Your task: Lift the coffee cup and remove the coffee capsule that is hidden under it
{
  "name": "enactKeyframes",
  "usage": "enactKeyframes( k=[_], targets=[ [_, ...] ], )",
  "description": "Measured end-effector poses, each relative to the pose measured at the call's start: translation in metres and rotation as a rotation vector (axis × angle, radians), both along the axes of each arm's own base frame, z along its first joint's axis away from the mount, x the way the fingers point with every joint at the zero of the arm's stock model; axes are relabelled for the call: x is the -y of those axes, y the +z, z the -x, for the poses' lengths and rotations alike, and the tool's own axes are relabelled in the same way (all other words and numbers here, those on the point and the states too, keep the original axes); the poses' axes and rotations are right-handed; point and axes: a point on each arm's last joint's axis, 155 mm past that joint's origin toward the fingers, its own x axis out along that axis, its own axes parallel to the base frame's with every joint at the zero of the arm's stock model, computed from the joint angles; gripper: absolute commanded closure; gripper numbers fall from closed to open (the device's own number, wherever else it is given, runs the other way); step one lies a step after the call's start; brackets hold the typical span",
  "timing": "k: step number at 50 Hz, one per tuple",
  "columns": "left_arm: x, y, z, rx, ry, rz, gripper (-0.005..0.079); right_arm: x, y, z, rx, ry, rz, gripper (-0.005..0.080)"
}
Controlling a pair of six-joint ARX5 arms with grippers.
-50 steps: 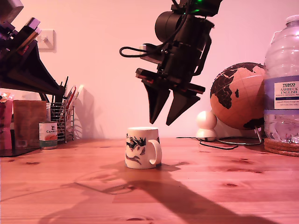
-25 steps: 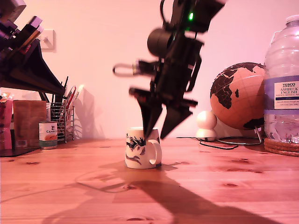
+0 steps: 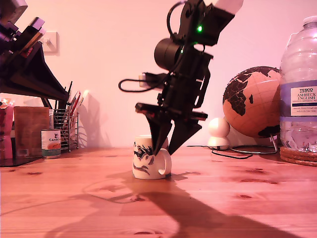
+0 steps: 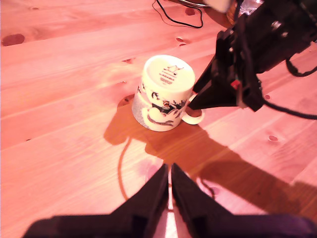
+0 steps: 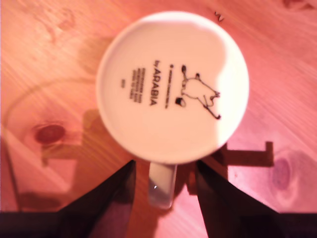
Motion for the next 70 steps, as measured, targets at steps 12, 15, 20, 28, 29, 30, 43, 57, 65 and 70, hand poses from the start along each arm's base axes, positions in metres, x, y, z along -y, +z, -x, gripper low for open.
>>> enactKeyframes(
  k=[12, 15, 20, 28, 29, 30, 43, 57, 65, 70],
  targets=[
    [0.000, 0.000, 0.000, 0.000, 0.000, 0.000, 0.0762, 0.000, -0.001, 0.000, 0.000, 0.006, 0.004, 0.0452],
    [0.000, 0.000, 0.000, 0.000, 0.000, 0.000, 0.0762, 0.000, -0.001, 0.000, -0.001, 0.006, 0.004, 0.0503],
    [0.000, 0.000, 0.000, 0.000, 0.000, 0.000, 0.0762, 0.001, -0.002, 0.002, -0.006, 0.008, 0.009, 0.0569],
    [0.000, 0.000, 0.000, 0.000, 0.000, 0.000, 0.0762, 0.001, -0.002, 0.004, -0.013, 0.014, 0.006, 0.0764],
    [0.000, 0.000, 0.000, 0.000, 0.000, 0.000, 0.0762, 0.001, -0.002, 0.004, -0.013, 0.020, 0.004, 0.0766],
    [0.000, 0.000, 0.000, 0.000, 0.000, 0.000, 0.0762, 0.001, -0.002, 0.004, -0.015, 0.017, 0.004, 0.0762],
    [0.000, 0.000, 0.000, 0.001, -0.001, -0.002, 0.0762, 0.000, -0.002, 0.004, -0.015, 0.017, 0.004, 0.0763],
    [-0.001, 0.000, 0.000, 0.015, -0.008, -0.018, 0.0762, 0.000, -0.002, 0.004, -0.016, 0.014, 0.004, 0.0764],
    [-0.001, 0.000, -0.001, 0.016, -0.007, -0.019, 0.0762, -0.002, 0.000, 0.005, -0.016, 0.018, 0.005, 0.0764],
    [-0.001, -0.001, -0.001, 0.016, -0.006, -0.020, 0.0762, -0.005, 0.008, 0.004, -0.009, 0.023, 0.003, 0.0764]
  ],
)
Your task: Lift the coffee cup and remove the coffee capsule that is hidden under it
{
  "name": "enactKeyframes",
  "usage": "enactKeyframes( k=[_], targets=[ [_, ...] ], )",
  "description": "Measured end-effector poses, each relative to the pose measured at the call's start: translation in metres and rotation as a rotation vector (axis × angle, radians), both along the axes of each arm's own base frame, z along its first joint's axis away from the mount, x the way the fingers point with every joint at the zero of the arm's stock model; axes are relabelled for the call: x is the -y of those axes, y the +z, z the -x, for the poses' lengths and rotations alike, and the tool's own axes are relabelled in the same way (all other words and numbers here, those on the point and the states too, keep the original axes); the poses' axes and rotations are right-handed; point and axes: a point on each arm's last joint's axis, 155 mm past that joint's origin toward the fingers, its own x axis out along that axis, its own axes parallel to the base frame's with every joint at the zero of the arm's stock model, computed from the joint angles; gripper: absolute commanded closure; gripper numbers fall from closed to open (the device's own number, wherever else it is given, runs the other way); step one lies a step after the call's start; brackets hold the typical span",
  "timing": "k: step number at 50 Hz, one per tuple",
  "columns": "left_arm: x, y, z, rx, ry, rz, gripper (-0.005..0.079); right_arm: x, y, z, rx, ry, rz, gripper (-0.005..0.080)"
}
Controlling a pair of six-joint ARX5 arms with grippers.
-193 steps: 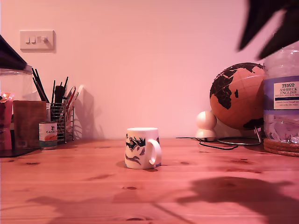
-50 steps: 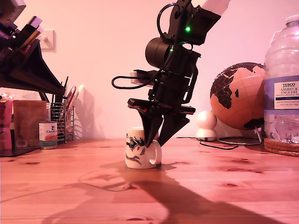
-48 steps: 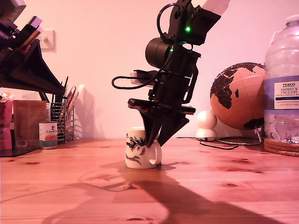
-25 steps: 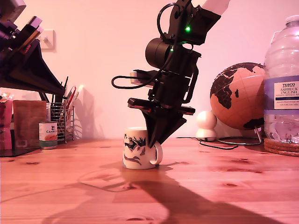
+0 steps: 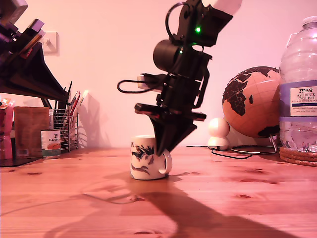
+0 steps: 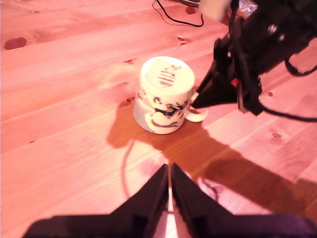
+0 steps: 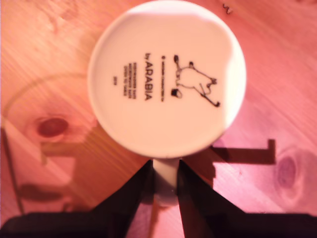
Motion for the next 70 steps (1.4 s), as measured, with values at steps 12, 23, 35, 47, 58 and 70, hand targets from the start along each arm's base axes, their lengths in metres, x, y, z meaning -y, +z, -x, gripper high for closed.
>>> enactKeyframes(
  k=[12, 23, 35, 47, 58, 70],
  targets=[
    [-0.002, -0.001, -0.001, 0.000, 0.008, -0.006, 0.0762, -0.016, 0.038, -0.016, 0.068, 0.009, -0.044, 0.0764],
    [-0.002, -0.001, -0.001, 0.000, 0.012, -0.008, 0.0762, -0.014, 0.040, -0.013, 0.053, 0.008, -0.035, 0.0764],
    [-0.002, -0.001, -0.001, 0.000, 0.012, -0.009, 0.0762, -0.014, 0.041, -0.013, 0.050, 0.002, -0.039, 0.0764],
    [-0.002, -0.003, -0.002, -0.007, 0.012, -0.010, 0.0762, -0.028, 0.061, -0.018, 0.078, 0.003, -0.093, 0.0764],
    [0.001, -0.032, -0.005, -0.087, 0.007, -0.033, 0.0762, -0.041, 0.087, -0.025, 0.122, -0.003, -0.145, 0.0764],
    [0.024, -0.032, -0.027, 0.008, -0.039, -0.006, 0.0712, -0.043, 0.101, -0.030, 0.148, -0.005, -0.163, 0.0764]
  ],
)
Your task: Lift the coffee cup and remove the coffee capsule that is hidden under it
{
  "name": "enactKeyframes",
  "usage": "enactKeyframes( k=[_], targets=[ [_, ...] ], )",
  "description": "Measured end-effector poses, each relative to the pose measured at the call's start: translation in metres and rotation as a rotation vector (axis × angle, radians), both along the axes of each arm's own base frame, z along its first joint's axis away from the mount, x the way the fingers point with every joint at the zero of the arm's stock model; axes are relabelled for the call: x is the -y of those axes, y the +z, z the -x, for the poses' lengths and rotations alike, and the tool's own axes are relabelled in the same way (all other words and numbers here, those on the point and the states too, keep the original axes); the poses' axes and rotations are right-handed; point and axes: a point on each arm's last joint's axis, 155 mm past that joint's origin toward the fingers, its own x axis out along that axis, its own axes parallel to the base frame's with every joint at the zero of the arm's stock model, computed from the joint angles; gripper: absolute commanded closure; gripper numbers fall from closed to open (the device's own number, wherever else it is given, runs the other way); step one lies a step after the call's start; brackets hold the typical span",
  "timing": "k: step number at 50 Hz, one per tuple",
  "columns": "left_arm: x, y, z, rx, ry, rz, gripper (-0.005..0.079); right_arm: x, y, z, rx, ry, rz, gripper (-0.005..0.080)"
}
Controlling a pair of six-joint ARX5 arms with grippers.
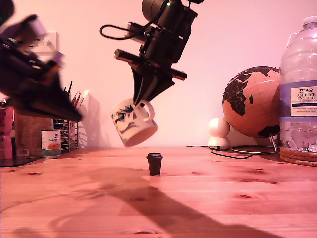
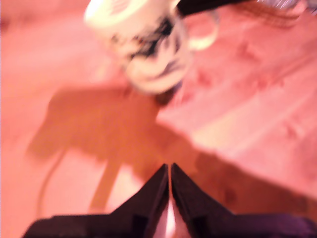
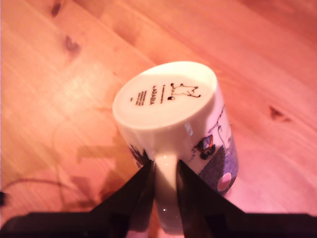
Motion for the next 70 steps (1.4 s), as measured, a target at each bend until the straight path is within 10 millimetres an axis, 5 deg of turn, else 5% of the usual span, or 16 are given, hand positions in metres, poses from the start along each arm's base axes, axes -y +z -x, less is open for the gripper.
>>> enactKeyframes(
  k=[9, 24, 35, 44, 70],
  targets=[
    [0.020, -0.015, -0.016, 0.059, -0.046, 0.002, 0.0429, 0.004, 0.022, -0.014, 0.044, -0.021, -0.029, 0.0764],
    [0.051, -0.037, -0.031, 0.147, -0.102, 0.030, 0.0229, 0.044, 0.047, -0.044, 0.080, -0.108, -0.048, 0.0764],
    [0.082, -0.054, -0.047, 0.158, -0.131, 0.011, 0.0214, 0.074, 0.049, -0.060, 0.080, -0.169, -0.043, 0.0764],
    [0.105, -0.050, -0.075, 0.207, -0.126, -0.002, 0.0214, 0.076, 0.049, -0.061, 0.079, -0.168, -0.044, 0.0764],
    [0.118, -0.077, -0.112, 0.169, -0.096, -0.045, 0.0215, 0.081, 0.050, -0.063, 0.075, -0.157, -0.055, 0.0764]
  ],
)
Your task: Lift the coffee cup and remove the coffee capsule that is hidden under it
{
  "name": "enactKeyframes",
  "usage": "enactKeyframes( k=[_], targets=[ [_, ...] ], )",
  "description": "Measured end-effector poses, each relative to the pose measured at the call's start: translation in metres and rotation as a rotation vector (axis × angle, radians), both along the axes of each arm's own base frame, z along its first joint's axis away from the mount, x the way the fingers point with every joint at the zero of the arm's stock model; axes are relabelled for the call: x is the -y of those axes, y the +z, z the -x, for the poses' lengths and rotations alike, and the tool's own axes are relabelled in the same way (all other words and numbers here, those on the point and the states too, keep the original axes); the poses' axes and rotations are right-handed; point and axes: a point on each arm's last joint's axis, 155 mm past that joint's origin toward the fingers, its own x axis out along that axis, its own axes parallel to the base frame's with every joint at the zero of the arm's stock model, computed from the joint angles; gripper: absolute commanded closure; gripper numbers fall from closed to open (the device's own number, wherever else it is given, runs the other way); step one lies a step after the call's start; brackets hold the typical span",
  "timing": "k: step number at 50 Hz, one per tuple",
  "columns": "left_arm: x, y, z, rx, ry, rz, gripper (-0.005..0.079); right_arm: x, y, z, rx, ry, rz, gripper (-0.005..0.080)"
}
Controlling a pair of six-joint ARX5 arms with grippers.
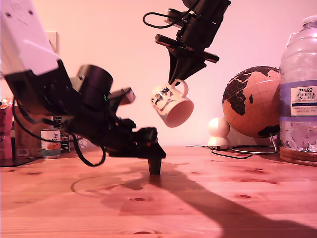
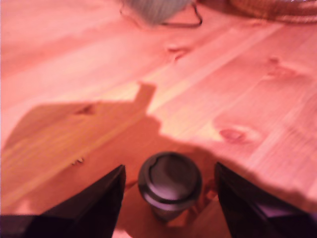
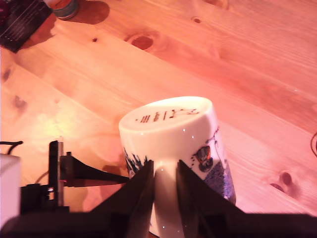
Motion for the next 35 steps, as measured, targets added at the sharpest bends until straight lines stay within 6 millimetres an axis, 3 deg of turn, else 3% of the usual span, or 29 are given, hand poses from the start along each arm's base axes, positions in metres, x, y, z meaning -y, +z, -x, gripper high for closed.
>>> enactKeyframes(
  k=[5, 12, 23, 35],
  targets=[
    [0.0006, 0.0003, -0.0040, 0.002, 0.007, -0.004, 0.0233, 0.0020, 0.0006, -0.0010, -0.005, 0.002, -0.012, 0.0764],
    [0.0014, -0.0001, -0.0066, -0.005, -0.001, -0.032, 0.0346, 0.0048, 0.0010, -0.0027, -0.003, -0.003, -0.015, 0.0764],
    [0.0000, -0.0069, -0.0039, -0.038, -0.003, -0.053, 0.0456, 0.0045, 0.0017, -0.0035, 0.001, -0.003, -0.016, 0.0764],
    [0.0001, -0.0068, -0.0041, -0.036, -0.006, -0.057, 0.0476, 0.0044, 0.0017, -0.0035, 0.001, -0.003, -0.017, 0.0764]
  ],
)
